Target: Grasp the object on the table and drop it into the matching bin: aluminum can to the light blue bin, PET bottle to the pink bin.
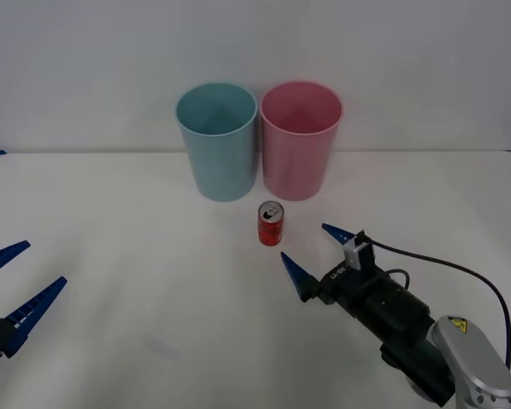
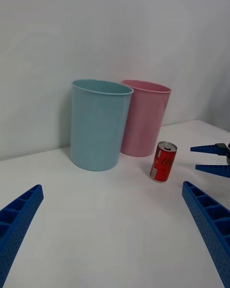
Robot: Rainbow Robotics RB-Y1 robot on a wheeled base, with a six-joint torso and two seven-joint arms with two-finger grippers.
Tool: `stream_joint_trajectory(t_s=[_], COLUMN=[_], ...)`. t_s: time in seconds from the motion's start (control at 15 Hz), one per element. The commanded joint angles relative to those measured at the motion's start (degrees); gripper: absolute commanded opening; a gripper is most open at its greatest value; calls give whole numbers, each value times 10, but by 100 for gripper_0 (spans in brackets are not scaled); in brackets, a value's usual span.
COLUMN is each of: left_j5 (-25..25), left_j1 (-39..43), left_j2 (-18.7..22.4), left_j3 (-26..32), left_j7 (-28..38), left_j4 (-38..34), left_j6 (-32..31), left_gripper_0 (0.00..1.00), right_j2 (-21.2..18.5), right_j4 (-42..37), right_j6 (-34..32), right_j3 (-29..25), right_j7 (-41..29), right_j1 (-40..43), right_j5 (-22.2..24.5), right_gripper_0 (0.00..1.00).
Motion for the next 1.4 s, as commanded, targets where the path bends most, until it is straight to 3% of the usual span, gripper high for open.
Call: stream_joint_trajectory(t_s=[0.07,0.87,1.4], left_j5=[0,0,0], left_j1=[0,0,0], left_j2=[0,0,0], left_j3=[0,0,0], left_j7=[0,0,0], left_j4=[0,0,0], left_j6=[0,0,0], left_gripper_0=[100,100,100], right_j2=[6,66,71], right_j4=[21,161,176], right_j6=[19,63,87], right_j3=[14,10,18], right_j7=[0,20,26], right_j1=[-20,-139,-155], right_j5=[0,19,18], right_gripper_0=[100,100,100])
